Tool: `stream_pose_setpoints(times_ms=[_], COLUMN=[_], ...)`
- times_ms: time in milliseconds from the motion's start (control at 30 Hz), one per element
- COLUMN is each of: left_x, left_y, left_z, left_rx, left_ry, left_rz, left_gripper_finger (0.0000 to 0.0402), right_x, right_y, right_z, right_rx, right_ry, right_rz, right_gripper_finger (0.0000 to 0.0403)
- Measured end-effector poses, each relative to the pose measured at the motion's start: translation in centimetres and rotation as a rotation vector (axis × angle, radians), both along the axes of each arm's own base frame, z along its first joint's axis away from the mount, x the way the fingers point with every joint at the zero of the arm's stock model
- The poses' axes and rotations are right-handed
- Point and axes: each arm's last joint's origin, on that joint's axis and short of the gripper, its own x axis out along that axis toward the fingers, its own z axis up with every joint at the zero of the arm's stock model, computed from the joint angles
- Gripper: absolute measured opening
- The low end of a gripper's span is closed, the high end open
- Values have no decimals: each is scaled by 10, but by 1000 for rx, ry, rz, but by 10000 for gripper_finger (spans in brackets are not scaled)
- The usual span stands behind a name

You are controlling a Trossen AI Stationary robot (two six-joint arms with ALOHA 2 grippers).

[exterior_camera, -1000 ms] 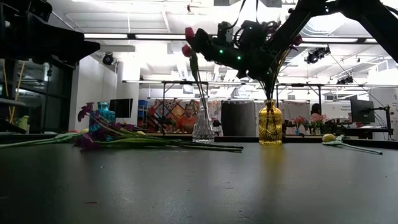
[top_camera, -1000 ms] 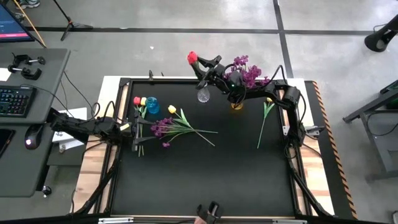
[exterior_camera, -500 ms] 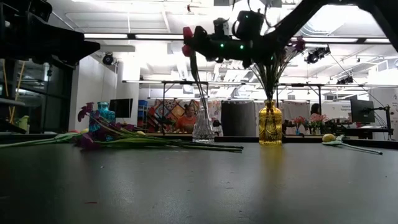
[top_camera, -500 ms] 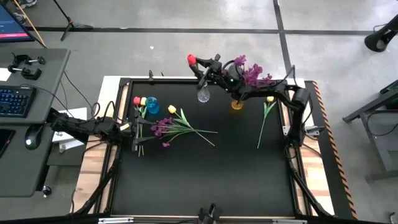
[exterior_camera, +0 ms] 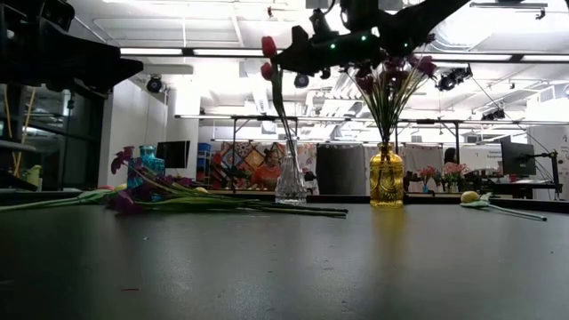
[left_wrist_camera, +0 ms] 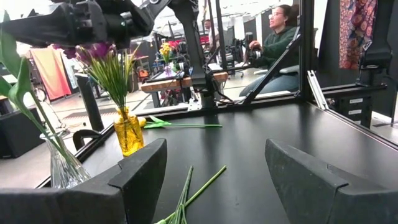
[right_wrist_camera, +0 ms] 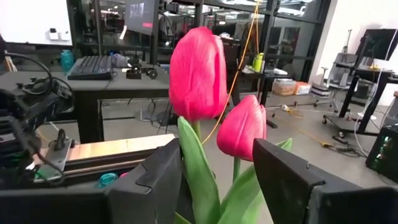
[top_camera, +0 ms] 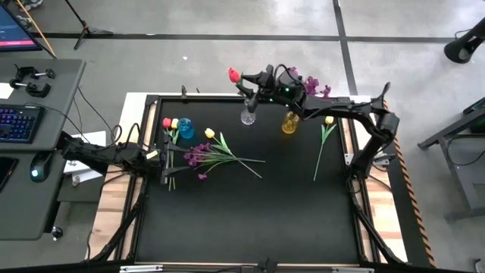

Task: Sort flowers into vase by color
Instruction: Put the right pink flower into the transparent vase, then put the purple flower into the yellow vase

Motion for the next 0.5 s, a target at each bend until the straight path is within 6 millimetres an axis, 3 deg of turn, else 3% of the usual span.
stream_pose_setpoints(times_ms=[267, 500], left_x=[0, 0], left_y=[0, 0], left_z=[0, 0], left_rx=[0, 0], left_ry=[0, 0], left_rz=[0, 0], left_gripper_finger=[262, 262], right_x=[-8, -8], right_y=[5, 7], right_z=[18, 21], right_rx=[-30, 13], right_ry=[-56, -92], right_rz=[14, 69], right_gripper_finger=[185, 185])
